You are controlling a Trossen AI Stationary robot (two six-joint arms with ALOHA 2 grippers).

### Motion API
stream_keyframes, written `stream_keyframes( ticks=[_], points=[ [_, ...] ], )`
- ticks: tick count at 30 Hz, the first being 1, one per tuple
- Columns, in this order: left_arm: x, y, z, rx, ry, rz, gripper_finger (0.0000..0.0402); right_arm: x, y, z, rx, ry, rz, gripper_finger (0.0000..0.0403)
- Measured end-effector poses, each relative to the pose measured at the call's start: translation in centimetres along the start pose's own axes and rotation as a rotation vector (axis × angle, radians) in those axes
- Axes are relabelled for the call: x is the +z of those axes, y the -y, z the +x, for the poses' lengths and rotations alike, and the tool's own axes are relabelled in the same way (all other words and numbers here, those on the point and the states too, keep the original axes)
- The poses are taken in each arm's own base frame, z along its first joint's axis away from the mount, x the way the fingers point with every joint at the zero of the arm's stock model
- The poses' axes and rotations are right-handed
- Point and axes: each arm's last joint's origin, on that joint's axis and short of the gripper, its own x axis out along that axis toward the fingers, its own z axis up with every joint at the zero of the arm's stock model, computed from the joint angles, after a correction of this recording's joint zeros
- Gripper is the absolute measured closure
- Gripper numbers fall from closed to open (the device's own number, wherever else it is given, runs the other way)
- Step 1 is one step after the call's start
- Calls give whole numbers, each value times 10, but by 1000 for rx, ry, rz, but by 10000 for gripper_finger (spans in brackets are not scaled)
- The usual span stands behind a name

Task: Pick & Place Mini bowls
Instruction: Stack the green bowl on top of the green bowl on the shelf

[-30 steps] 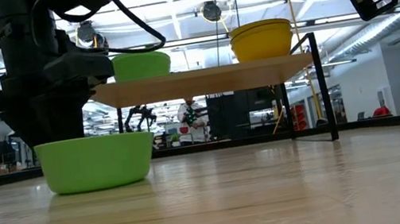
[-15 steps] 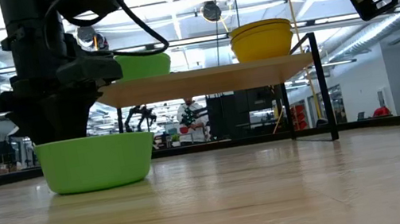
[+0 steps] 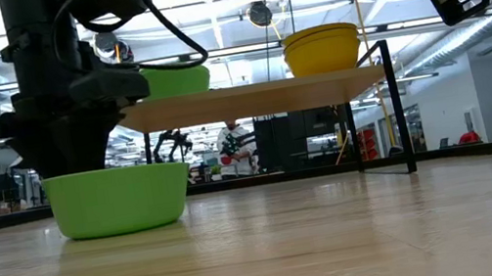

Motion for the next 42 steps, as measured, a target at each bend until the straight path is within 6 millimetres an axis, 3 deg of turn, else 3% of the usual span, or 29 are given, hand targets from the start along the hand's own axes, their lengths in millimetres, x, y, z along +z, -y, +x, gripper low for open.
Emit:
stream_keyframes(
  ticks=[33,42],
  points=[
    [0,0,0,-1,-4,12,211,0,0,0,0,0,0,401],
    [0,0,0,-1,-4,-65,211,0,0,0,0,0,0,401]
  ],
)
